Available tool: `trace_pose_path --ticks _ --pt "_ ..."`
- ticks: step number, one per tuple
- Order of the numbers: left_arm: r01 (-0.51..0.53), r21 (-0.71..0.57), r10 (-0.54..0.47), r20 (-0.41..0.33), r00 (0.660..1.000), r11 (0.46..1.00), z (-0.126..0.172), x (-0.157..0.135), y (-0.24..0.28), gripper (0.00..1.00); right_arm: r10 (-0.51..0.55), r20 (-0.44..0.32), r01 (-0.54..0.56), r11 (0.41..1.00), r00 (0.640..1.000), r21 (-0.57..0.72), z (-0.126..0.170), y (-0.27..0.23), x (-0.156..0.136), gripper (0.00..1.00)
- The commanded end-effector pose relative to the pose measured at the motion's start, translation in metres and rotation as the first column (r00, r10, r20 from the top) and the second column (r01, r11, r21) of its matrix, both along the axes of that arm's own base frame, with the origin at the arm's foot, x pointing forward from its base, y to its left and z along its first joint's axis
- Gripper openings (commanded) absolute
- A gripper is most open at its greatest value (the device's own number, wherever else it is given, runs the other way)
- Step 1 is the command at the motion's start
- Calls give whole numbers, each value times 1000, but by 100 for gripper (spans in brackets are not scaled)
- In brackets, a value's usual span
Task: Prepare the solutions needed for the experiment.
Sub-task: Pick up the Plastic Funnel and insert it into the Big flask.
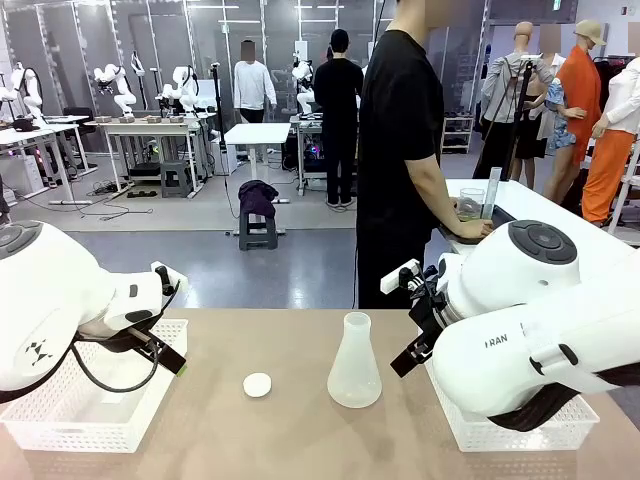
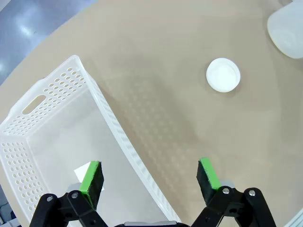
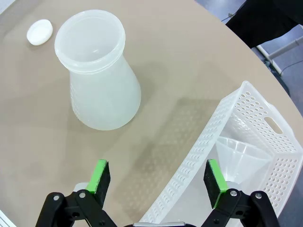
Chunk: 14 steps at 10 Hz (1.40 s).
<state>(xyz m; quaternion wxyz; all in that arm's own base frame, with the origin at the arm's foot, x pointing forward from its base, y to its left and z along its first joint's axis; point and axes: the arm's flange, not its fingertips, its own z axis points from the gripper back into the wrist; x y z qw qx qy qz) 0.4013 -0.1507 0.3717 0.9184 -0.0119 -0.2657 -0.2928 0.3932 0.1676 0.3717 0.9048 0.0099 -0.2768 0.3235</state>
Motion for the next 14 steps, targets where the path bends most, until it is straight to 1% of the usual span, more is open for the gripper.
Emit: trace_pose_path --ticks 1,14 --pt "-1 -1 1 0 1000 1000 0 0 0 100 -3 -1 3 1000 1000 3 0 0 0 100" --pt "-1 -1 1 0 1000 1000 0 0 0 100 -3 -1 3 1000 1000 3 0 0 0 100"
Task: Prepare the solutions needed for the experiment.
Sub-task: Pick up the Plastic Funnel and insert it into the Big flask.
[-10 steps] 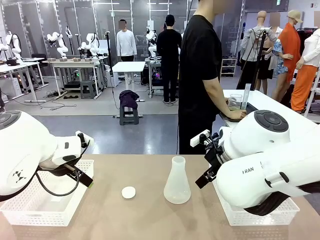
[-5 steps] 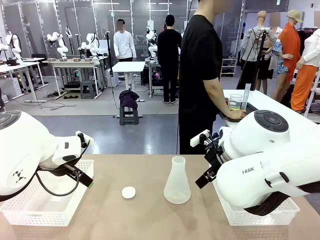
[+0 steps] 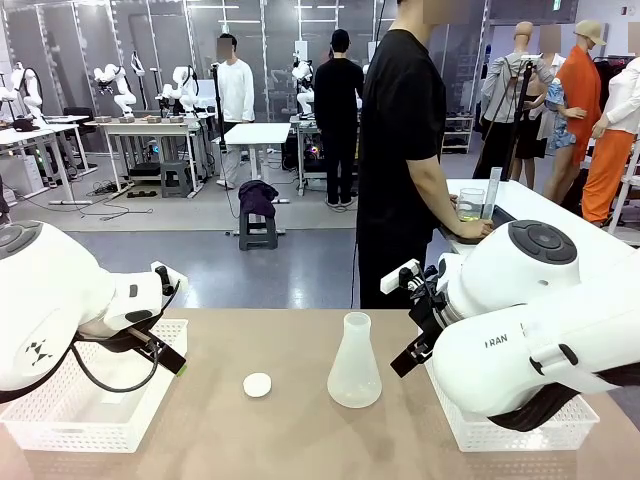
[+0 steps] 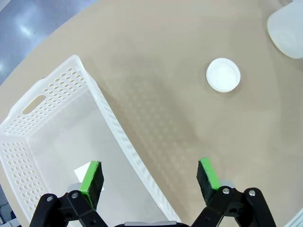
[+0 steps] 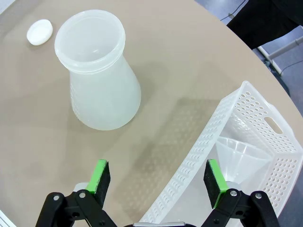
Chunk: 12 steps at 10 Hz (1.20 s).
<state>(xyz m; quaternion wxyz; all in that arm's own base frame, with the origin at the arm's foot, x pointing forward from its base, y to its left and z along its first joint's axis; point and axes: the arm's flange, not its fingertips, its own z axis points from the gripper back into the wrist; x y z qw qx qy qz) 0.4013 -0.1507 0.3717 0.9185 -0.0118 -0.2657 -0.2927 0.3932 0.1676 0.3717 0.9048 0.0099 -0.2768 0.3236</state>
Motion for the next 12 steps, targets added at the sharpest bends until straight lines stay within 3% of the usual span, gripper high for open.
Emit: trace_pose_path --ticks 1,5,9,10,12 --pt "-1 -1 1 0 1000 1000 0 0 0 100 -3 -1 3 1000 1000 3 0 0 0 100" --pt "39 -12 -39 -9 999 999 4 0 1 100 -31 6 31 999 999 -7 4 -1 0 100" --pt "51 -95 -50 12 999 994 44 0 25 100 7 46 -7 1000 999 -3 55 -15 -3 100" --pt "66 -123 -65 10 998 990 47 9 35 100 1 40 -2 999 999 43 61 -21 3 100" --pt "103 -395 -129 -40 991 913 52 35 64 100 -75 -18 77 952 997 297 74 -41 18 100"
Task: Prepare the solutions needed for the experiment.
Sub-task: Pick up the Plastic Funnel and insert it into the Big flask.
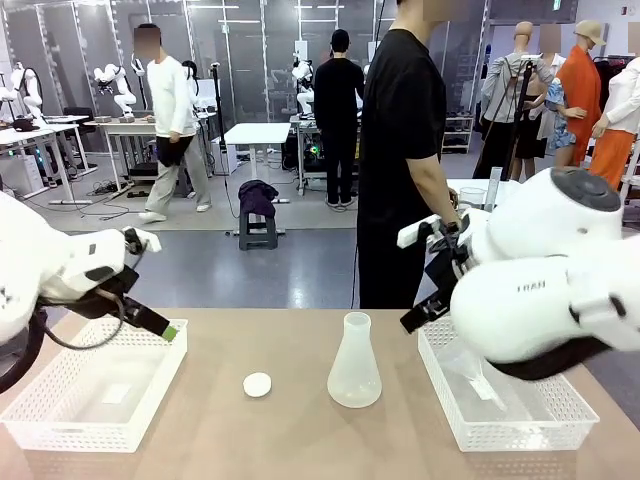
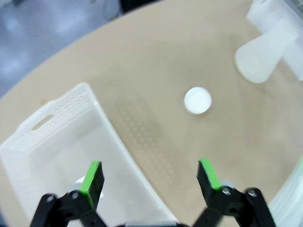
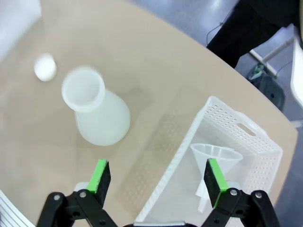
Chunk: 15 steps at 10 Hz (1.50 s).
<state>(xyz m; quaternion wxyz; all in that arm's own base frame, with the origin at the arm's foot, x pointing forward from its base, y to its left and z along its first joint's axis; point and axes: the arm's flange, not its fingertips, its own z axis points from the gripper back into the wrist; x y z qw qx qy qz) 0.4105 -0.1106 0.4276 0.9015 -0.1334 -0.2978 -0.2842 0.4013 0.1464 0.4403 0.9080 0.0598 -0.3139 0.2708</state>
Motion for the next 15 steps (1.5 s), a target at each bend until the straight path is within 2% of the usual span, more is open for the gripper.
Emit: trace_pose_path --ticks 1,2,3,4,5,9,11,13,14,15 --pt "67 -272 -89 -71 993 960 -1 33 38 100 -60 -44 69 968 997 241 8 -33 14 100" --pt "38 -323 -79 -115 990 946 1 37 49 100 -73 -71 94 929 995 358 10 -43 16 100" --pt "26 -405 -97 -154 983 914 3 39 59 100 -71 -78 96 911 994 400 9 -49 16 100" --pt "59 -433 -132 -139 981 899 4 39 63 100 -29 -59 50 917 998 396 9 -49 13 100" --pt "44 -348 -82 -98 992 937 12 18 51 100 -103 -90 127 938 991 323 18 -35 8 100" --pt "29 -370 -77 -116 990 929 10 20 53 100 -83 -94 112 929 992 353 16 -39 9 100" --pt "106 -563 -212 -127 969 819 -6 42 54 100 -56 -189 157 800 980 580 2 -47 23 100" --pt "141 -680 -301 -122 946 719 -18 55 59 100 -45 -279 227 708 959 669 -6 -55 29 100" --pt "186 -722 -370 -104 923 667 -25 56 61 100 -1 -308 236 648 951 724 -9 -55 32 100" --pt "247 -771 -438 -46 898 587 -31 58 62 100 36 -333 253 574 942 778 -16 -55 38 100"
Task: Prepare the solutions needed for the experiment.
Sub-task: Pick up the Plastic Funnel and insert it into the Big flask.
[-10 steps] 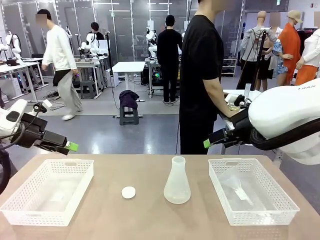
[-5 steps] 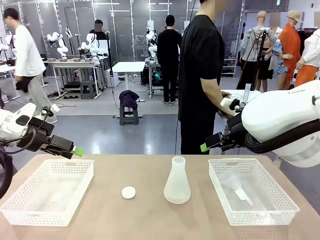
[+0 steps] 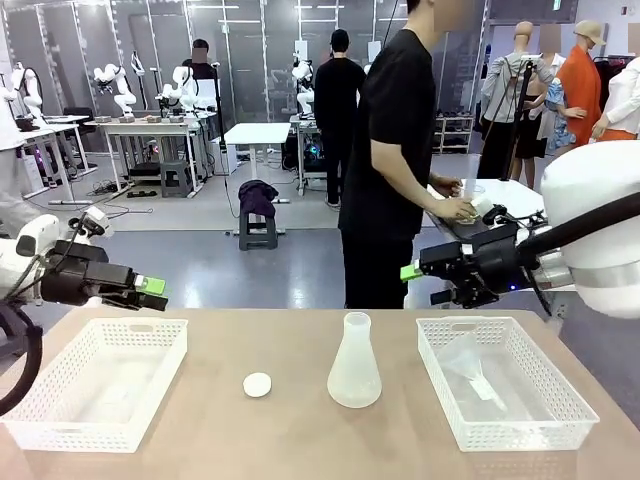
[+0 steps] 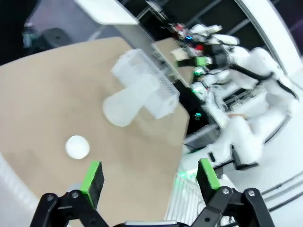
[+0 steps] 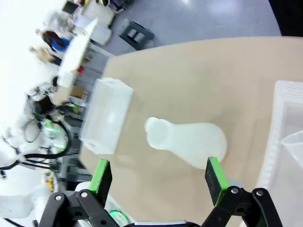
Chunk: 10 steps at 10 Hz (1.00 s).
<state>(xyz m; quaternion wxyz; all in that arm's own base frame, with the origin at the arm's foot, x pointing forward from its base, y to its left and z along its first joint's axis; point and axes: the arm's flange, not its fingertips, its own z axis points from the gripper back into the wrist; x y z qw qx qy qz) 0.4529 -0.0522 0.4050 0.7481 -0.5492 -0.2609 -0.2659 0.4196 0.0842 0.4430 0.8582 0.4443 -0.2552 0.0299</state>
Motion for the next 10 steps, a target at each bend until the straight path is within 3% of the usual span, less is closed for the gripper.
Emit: trace_pose_path --ticks 1,3,5,6,8,10 --pt "96 -112 -96 2 995 989 -16 20 3 100 27 -6 -25 986 1000 164 -25 9 25 100" --pt "1 -211 -35 -155 987 977 -27 25 4 100 51 -12 -46 962 999 269 -35 12 32 100" --pt "-93 -184 16 -382 924 978 -34 24 15 100 81 4 -78 942 997 328 -44 6 34 100" --pt "-94 -114 36 -433 901 989 -36 23 20 100 83 -2 -77 934 997 349 -49 4 35 100" --pt "-63 -136 -15 -511 860 989 -42 21 34 100 92 -1 -84 916 996 393 -54 -1 35 100" --pt "-15 -149 -63 -506 860 989 -44 18 41 100 71 -22 -56 915 997 401 -57 -4 36 100"
